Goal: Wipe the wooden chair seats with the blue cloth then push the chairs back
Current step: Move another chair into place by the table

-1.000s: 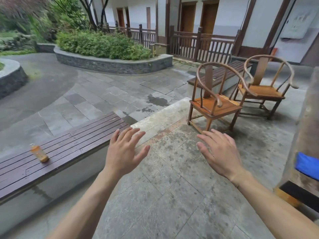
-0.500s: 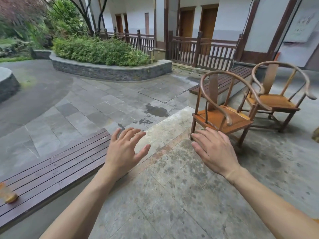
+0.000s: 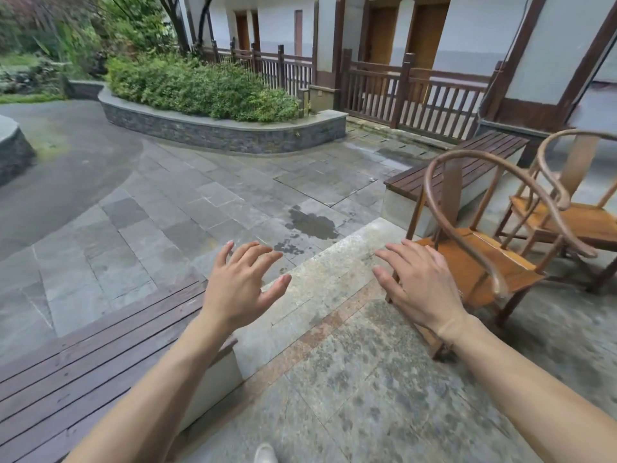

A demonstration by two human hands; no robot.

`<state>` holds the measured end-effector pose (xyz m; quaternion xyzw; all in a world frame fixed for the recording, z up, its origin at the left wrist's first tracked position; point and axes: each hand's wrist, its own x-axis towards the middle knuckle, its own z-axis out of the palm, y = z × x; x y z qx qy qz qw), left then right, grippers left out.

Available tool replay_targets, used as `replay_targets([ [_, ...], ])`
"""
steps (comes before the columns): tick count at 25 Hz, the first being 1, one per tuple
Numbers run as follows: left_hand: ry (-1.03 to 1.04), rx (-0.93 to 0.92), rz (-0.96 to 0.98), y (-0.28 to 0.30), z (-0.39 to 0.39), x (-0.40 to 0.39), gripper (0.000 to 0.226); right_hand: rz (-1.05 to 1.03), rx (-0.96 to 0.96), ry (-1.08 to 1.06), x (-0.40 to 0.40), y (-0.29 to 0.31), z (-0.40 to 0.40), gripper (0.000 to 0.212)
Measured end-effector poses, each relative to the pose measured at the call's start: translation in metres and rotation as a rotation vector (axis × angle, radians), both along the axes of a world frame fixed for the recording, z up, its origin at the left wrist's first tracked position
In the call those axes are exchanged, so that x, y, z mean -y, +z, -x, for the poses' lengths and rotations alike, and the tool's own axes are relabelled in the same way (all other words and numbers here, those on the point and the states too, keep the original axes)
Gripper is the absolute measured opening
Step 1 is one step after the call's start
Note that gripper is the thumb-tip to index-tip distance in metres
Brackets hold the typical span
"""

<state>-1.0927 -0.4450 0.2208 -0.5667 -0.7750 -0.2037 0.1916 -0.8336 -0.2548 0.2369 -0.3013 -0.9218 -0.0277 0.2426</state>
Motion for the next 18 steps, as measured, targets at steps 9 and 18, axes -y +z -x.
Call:
replay_targets([
  [9, -0.086, 0.017, 0.040, 0.012, 0.207, -0.171, 0.063, 0.040, -0.020, -0.106, -0.137, 0.003, 0.186, 0.057],
  [18, -0.157, 0.010, 0.008, -0.003, 0.323, -0.375, 0.060, 0.047, -0.034, -0.174, -0.323, -0.029, 0.293, 0.057],
])
